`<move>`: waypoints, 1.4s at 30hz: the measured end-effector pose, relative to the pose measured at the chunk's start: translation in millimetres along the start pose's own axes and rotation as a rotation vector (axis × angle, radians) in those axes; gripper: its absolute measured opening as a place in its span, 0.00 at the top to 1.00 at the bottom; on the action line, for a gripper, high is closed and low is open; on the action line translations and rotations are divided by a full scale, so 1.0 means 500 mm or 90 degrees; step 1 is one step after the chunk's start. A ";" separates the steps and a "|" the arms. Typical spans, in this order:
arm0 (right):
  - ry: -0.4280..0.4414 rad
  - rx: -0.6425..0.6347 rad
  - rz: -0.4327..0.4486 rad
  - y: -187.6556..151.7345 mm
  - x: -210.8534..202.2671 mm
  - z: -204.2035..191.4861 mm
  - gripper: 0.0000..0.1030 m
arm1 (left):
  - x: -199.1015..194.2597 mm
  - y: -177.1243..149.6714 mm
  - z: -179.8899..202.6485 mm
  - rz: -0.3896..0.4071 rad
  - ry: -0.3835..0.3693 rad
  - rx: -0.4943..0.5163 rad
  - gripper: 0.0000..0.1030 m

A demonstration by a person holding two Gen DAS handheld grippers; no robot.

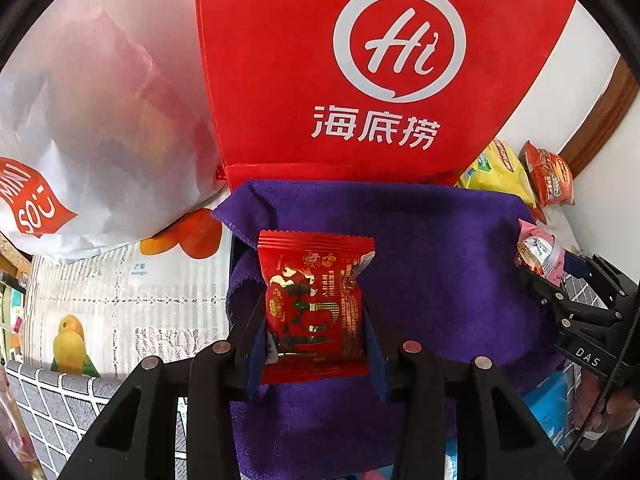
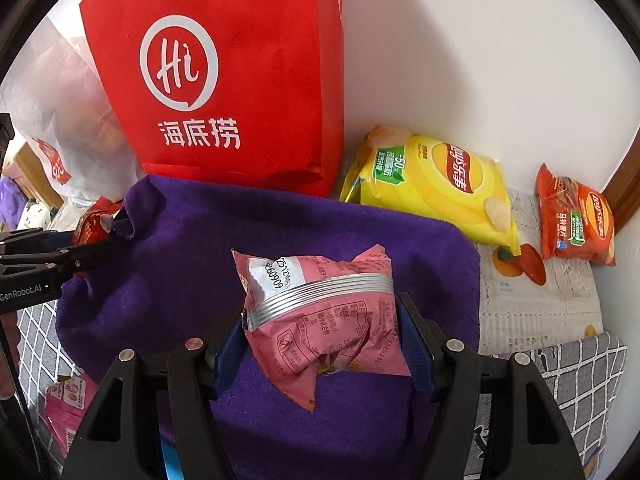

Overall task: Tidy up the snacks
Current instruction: 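Lift the red packet with the left tool while the right tool carries the pink bag onto the purple towel, then open the left tool onto the purple towel while the right tool releases the pink bag beside it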

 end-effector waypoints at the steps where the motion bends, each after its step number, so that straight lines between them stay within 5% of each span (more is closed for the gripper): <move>1: -0.002 -0.002 -0.001 -0.001 0.001 0.000 0.34 | 0.005 0.001 0.003 -0.002 0.000 0.001 0.61; 15: -0.011 -0.008 -0.015 -0.003 0.015 0.001 0.34 | 0.030 -0.002 0.015 -0.025 0.000 0.007 0.61; 32: -0.004 -0.006 0.021 0.015 -0.036 0.003 0.21 | 0.043 -0.006 0.021 -0.037 -0.004 0.003 0.60; 36: -0.004 0.010 0.023 0.020 -0.052 0.010 0.19 | 0.031 -0.005 0.018 -0.034 -0.001 0.001 0.45; 42: -0.027 0.024 0.035 0.032 -0.077 0.015 0.16 | 0.004 0.003 0.017 -0.018 -0.003 -0.004 0.41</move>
Point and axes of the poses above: each gripper's, at about its wrist camera, not at the fingertips, and x roughly the way its jaws point, z to its right, y to its top, the point moved 6 cm from there along x, roughly the way its jaws point, and after that the axes turned 15 degrees about -y, right-handed, at the moved point
